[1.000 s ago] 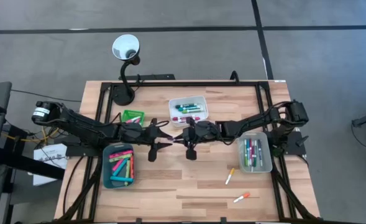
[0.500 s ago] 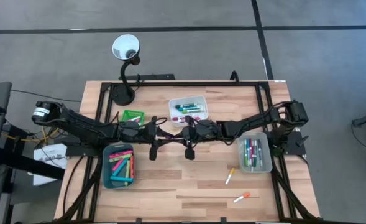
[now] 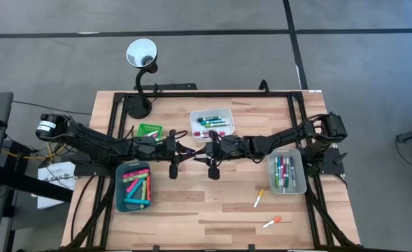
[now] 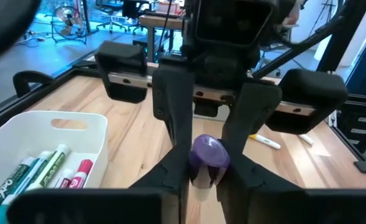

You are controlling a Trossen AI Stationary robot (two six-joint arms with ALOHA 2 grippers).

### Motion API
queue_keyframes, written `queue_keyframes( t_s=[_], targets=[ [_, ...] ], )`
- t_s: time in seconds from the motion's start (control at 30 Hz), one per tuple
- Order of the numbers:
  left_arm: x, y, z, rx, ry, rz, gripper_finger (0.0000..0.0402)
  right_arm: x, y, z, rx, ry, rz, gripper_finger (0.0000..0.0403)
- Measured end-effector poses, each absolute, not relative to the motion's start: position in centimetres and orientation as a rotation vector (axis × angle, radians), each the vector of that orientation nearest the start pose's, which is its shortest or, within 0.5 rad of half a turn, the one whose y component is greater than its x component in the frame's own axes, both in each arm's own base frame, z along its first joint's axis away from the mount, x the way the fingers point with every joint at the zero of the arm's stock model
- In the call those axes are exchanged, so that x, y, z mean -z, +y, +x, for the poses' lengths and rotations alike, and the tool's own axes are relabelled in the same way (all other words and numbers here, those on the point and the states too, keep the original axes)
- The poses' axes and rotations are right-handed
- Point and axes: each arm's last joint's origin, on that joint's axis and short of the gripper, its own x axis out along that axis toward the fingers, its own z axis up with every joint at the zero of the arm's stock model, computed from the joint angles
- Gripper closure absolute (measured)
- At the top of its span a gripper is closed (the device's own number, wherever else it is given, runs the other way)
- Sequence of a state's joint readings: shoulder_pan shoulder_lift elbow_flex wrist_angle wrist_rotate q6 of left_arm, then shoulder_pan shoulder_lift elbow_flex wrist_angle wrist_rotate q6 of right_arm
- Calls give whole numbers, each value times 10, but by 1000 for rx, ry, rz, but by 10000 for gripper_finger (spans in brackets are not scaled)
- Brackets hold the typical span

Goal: Pick & Place Markers
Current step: Put the small violet highlighter pen into the green bin, then put the small yellow highlighter pen into the green bin

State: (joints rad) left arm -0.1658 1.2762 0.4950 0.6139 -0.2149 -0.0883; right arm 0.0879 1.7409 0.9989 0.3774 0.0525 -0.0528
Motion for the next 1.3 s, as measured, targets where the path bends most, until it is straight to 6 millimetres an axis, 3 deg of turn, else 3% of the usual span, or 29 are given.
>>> queue_keyframes(
  t_s=[0.2, 0.37, 0.53, 0.77, 0.97, 1.13, 1.3],
  targets=[
    [-209, -33, 251, -152, 167, -78, 354, -201, 31, 372, -24, 442, -87, 264],
    [-199, -25, 243, -411, 290, 9, 333, -191, 27, 367, 90, 552, 29, 227],
    [-198, -16, 220, -657, 409, 52, 350, -183, 23, 361, 107, 658, 150, 206],
    [-209, -4, 179, -806, 460, -71, 338, -179, 25, 358, 103, 708, 146, 203],
    [-201, 8, 145, -870, 625, -293, 339, -179, 36, 357, 71, 705, 135, 213],
    [-195, 15, 139, -888, 702, -434, 374, -179, 42, 357, 56, 706, 130, 220],
    [-191, 20, 138, -918, 718, -436, 392, -179, 41, 357, 57, 705, 130, 223]
  ],
)
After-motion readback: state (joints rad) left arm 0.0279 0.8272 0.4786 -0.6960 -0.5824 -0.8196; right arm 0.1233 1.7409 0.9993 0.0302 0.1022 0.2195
